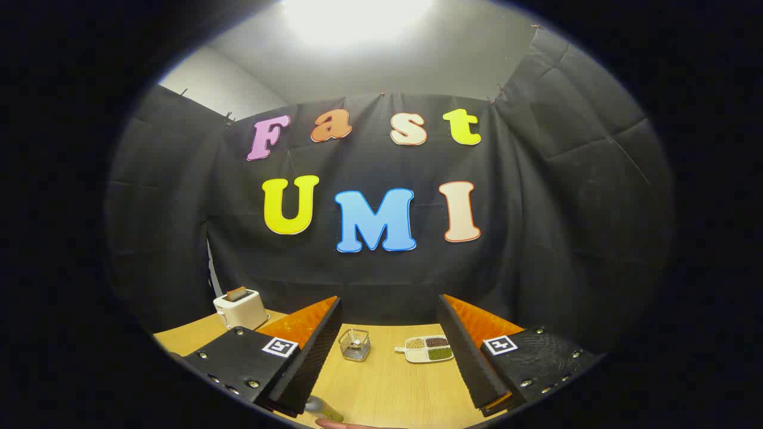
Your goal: Take the bottle from table, then pour the juice into the cup, finally place the bottle on the coaster
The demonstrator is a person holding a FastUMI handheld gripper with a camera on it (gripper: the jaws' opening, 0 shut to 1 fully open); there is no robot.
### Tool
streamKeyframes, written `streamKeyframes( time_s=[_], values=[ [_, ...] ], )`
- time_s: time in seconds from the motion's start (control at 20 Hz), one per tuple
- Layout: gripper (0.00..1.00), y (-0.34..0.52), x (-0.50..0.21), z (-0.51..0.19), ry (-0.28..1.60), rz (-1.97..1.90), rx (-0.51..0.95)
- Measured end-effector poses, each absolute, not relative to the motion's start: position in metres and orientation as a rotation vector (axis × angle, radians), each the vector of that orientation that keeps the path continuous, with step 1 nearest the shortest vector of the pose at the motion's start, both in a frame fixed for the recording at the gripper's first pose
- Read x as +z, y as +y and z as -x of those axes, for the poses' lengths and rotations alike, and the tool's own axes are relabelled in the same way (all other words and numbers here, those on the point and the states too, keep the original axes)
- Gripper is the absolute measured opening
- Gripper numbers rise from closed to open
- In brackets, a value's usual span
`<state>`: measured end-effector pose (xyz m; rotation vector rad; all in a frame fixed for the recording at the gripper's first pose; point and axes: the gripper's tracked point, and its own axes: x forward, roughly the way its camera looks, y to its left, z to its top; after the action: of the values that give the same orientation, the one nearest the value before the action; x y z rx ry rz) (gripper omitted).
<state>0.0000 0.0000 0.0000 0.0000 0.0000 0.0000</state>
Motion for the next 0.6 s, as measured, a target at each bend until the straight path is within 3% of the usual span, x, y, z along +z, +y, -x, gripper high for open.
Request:
streamKeyframes(
  time_s=[0.6],
  values=[
    [0.97,0.019,0.000,0.001,0.014,-0.005,0.026]
  ],
)
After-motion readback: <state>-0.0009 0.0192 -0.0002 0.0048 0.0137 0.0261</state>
